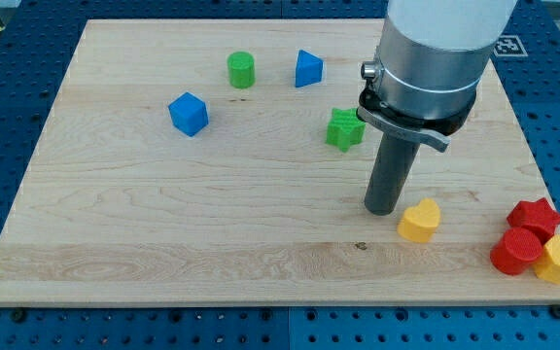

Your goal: Push the yellow heart towards the red circle and red star

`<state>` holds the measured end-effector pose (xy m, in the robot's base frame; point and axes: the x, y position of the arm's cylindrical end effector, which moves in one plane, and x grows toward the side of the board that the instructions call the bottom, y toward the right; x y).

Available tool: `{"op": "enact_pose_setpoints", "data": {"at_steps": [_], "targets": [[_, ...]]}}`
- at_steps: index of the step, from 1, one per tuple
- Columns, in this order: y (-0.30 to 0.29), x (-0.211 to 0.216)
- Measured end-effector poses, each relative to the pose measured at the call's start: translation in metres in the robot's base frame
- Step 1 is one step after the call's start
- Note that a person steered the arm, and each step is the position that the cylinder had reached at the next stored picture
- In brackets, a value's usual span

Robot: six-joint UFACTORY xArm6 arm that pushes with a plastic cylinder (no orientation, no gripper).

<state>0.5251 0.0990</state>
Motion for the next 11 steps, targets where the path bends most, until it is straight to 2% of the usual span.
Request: {"op": "enact_pose_setpoints", "data": {"at_steps": [1,2,5,6,7,10,11], "targets": [[-0.034,0.011],[-0.034,0.021],[0.060,0.021],[0.071,0.021],[0.053,0.021],[0.067,0.067],[0.075,0.055]]}}
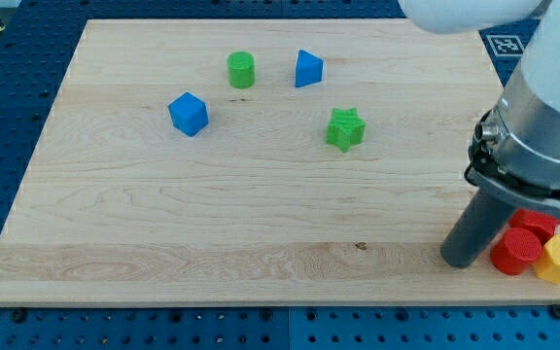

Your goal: Push the yellow heart towards the red circle and red star

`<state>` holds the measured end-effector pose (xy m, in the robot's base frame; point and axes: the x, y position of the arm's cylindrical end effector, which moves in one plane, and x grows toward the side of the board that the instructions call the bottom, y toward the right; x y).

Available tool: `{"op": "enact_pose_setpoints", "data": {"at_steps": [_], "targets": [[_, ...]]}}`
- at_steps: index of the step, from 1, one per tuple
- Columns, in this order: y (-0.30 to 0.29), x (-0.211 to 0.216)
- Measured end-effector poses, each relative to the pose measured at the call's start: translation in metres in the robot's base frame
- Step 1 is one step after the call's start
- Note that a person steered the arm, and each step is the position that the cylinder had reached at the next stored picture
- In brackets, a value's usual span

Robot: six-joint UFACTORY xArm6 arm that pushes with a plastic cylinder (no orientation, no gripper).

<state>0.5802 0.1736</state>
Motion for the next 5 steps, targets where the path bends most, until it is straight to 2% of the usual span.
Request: {"op": "enact_pose_setpoints", "data": {"at_steps": [2,3,5], "targets": [[-0.001,-0.011],[-0.022,-0.021],[-0.017,-0.035]]}}
